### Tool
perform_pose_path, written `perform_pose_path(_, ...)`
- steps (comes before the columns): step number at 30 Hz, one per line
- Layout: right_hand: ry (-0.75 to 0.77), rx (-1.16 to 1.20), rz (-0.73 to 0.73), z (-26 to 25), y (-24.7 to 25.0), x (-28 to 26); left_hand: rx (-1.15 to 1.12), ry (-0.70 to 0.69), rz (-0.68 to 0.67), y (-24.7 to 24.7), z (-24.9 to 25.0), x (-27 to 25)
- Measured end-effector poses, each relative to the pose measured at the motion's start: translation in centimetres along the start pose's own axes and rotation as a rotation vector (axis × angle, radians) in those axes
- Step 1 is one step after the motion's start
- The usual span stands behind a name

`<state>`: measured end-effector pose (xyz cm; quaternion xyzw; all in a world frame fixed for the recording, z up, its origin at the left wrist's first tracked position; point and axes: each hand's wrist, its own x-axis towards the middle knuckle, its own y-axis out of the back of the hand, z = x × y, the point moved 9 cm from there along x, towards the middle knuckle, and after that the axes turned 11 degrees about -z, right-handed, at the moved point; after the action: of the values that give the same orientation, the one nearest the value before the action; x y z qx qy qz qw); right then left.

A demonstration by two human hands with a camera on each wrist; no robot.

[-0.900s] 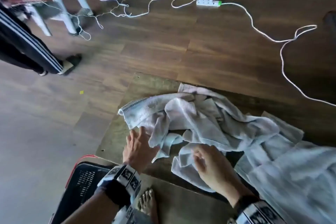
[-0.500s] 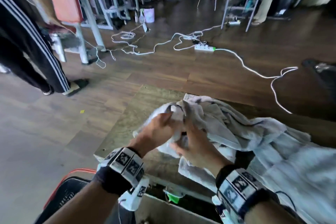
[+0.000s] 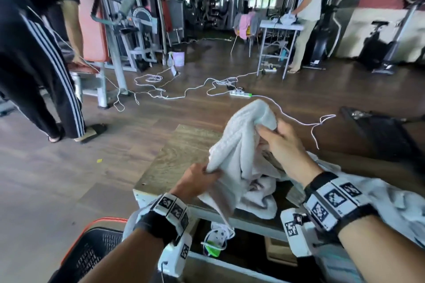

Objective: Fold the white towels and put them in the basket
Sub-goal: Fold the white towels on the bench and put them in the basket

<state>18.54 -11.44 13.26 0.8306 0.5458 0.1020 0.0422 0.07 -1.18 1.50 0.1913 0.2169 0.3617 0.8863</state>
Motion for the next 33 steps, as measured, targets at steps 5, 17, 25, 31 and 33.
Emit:
perform_pose_path(5,-0.007,0.055,0.082,-0.4,3.2,1.0,-0.170,-0.026,0.089,2.7,4.0,-1.6)
perform_pose_path(17,0.044,-0.422,-0.197,0.9,-0.9,-4.4,-0.304,-0.185,-0.073,-1.7,13.7,-2.1)
perform_pose_path(25,0.146,-0.515,-0.039,-1.1,0.6,-3.8,-0.198,-0.385,-0.183,-2.9,15.3,-2.5)
perform_pose_path(31,0.061,-0.507,0.126,-2.2,3.8,-4.2,-0.056,-0.443,0.071,0.3,15.6,-1.4)
perform_pose_path(33,0.047,-0.545,0.197,-3.3,5.3,-4.6,-0.022,-0.434,0.148,1.7,15.5,-1.3)
